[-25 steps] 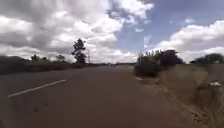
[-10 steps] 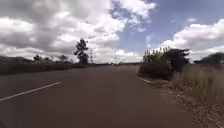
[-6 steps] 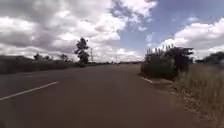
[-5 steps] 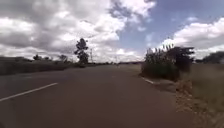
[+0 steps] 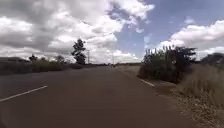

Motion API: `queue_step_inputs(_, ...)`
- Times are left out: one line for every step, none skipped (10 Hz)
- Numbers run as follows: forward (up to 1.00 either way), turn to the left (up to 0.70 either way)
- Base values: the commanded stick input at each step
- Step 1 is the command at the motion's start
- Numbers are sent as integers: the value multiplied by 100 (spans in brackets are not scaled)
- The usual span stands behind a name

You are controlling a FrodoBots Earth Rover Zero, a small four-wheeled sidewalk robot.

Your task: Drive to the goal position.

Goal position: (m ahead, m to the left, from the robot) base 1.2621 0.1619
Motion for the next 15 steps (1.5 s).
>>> queue_step_inputs(70, -20)
queue_step_inputs(70, -12)
queue_step_inputs(70, -5)
queue_step_inputs(70, 0)
queue_step_inputs(70, 0)
queue_step_inputs(70, 0)
queue_step_inputs(70, 0)
queue_step_inputs(70, 0)
queue_step_inputs(70, 0)
queue_step_inputs(65, 0)
queue_step_inputs(56, 0)
queue_step_inputs(46, 0)
queue_step_inputs(36, 0)
queue_step_inputs(26, 0)
queue_step_inputs(17, 0)
